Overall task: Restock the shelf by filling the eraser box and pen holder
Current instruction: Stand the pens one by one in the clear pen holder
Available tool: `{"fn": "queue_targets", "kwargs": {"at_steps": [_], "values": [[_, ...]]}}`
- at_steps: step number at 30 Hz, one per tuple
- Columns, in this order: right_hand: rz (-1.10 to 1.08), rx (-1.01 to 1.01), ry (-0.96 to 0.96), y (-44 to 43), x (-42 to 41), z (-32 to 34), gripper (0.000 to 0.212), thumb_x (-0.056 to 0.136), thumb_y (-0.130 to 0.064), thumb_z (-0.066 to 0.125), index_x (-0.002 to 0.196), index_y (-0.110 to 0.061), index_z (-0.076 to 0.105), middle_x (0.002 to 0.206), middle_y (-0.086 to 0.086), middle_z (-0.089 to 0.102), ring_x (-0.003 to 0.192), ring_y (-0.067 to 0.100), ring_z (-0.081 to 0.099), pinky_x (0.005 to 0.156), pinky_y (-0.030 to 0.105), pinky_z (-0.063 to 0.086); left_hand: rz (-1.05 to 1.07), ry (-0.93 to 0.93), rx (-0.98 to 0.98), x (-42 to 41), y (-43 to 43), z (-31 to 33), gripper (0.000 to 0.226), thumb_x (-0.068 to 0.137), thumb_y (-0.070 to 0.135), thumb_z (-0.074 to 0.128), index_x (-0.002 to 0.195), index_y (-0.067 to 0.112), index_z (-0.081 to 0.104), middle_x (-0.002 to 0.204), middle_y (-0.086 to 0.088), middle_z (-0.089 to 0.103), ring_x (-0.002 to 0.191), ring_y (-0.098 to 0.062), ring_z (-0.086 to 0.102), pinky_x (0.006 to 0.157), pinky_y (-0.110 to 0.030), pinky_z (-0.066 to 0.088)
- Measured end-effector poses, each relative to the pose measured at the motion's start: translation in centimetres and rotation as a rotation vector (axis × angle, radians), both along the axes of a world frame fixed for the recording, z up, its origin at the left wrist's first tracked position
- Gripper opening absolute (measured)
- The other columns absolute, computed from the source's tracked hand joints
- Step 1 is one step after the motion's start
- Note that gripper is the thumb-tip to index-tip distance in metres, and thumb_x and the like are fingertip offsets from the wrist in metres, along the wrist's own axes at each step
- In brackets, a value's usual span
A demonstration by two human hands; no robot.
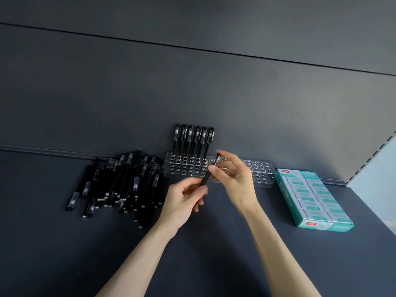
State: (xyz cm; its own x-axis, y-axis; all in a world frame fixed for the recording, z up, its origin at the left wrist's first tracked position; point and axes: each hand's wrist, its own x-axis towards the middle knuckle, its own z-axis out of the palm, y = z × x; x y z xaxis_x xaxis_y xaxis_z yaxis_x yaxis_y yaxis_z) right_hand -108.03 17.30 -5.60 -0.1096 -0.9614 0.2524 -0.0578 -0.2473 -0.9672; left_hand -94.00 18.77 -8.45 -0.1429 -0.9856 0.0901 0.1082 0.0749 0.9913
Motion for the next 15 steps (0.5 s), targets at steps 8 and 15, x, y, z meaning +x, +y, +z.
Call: {"fn": "queue_targets", "kwargs": {"at_steps": [8, 15], "values": [[-0.292, -0.175, 0.118, -1.3, -1.1, 2.2, 0.039, 0.083, -0.004, 0.067, 0.099, -0.036, 0.053, 0.084, -0.001, 0.068, 0.071, 0.025, 0.067, 0.072, 0.041, 0.056, 0.341, -0.334, -0.144, 1.2, -1.4, 0.0, 0.033, 0.081, 0.021, 0.073, 0.112, 0.016, 0.062, 0.111, 0.002, 0.058, 0.102, -0.011, 0.058, 0.087, -0.023, 0.048], [-0.425, -0.37, 0.269, -4.5, -1.8, 4.4, 0.031, 0.086, -0.002, 0.063, 0.108, -0.022, 0.053, 0.087, -0.013, 0.06, 0.075, 0.016, 0.063, 0.066, 0.009, 0.042, 0.401, -0.692, -0.129, 2.4, -5.8, 1.2, 0.088, 0.077, 0.044, 0.074, 0.142, 0.002, 0.032, 0.142, -0.012, 0.034, 0.133, -0.027, 0.033, 0.108, -0.036, 0.031]]}}
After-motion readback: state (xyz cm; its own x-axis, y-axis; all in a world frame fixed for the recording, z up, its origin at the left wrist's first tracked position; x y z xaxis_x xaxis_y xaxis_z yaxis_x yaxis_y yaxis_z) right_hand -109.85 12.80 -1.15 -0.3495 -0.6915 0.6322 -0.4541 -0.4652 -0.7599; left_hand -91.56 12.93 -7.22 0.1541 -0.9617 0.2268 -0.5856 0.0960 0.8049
